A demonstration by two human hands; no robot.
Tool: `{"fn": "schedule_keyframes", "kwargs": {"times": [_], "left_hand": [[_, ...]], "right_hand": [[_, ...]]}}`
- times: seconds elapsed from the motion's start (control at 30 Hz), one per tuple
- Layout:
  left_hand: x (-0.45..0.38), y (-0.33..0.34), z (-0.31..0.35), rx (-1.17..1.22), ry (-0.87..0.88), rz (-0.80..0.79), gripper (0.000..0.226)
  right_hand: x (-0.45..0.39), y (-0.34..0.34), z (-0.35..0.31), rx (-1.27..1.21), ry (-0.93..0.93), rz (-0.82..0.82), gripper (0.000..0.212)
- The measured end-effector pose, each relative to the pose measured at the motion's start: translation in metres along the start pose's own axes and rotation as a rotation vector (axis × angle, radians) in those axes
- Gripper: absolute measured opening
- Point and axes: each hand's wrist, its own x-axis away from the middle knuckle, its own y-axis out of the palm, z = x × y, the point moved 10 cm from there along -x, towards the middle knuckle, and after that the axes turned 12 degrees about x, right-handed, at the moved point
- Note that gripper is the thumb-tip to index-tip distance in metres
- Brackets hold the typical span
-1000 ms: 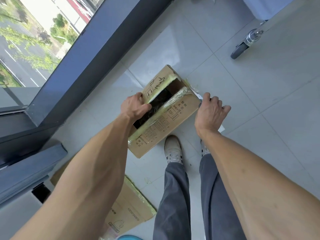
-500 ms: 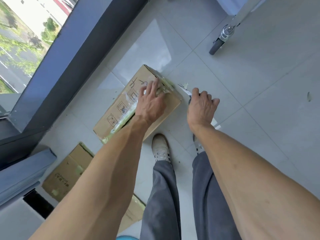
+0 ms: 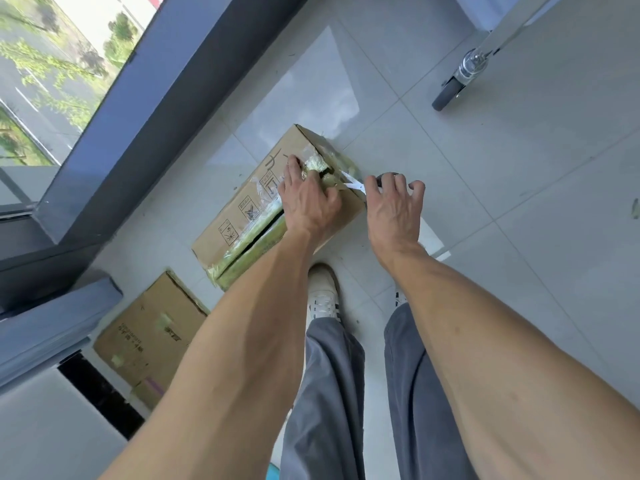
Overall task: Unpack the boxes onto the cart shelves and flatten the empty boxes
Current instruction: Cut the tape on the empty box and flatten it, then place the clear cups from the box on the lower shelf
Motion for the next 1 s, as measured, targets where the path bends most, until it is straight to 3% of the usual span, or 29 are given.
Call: {"fn": "schedule_keyframes", "kwargs": {"times": [0.17, 0.37, 0.5, 0.57, 0.67, 0.77, 0.9, 1.0], "left_hand": [[0.002, -0.001, -0.002, 0.014, 0.011, 0.02, 0.017], [0.016, -0.004, -0.011, -0.102, 0.112, 0.009, 0.029], [0.038, -0.027, -0.034, -0.06, 0.102, 0.08, 0.022], [0.042, -0.03, -0.064, -0.085, -0.008, 0.053, 0.039], [0.041, -0.042, -0.118, -0.146, -0.171, -0.041, 0.089], [0.035, -0.058, -0.176, -0.202, -0.283, -0.116, 0.124], [0.025, -0.06, -0.23, -0.368, -0.259, -0.242, 0.133], [0.024, -0.054, -0.266, -0.323, -0.25, -0.301, 0.126]], "right_hand": [[-0.016, -0.002, -0.017, -0.018, -0.017, 0.015, 0.047], [0.002, 0.013, -0.005, -0.101, 0.151, -0.061, 0.042], [0.026, 0.02, 0.012, -0.121, 0.362, -0.177, 0.038], [0.035, 0.024, 0.015, -0.147, 0.437, -0.259, 0.038], [0.043, 0.027, -0.001, -0.152, 0.436, -0.315, 0.037], [0.055, 0.041, -0.021, -0.245, 0.514, -0.359, 0.037], [0.08, 0.063, -0.049, -0.404, 0.663, -0.365, 0.042], [0.103, 0.084, -0.08, -0.468, 0.682, -0.382, 0.041]]}}
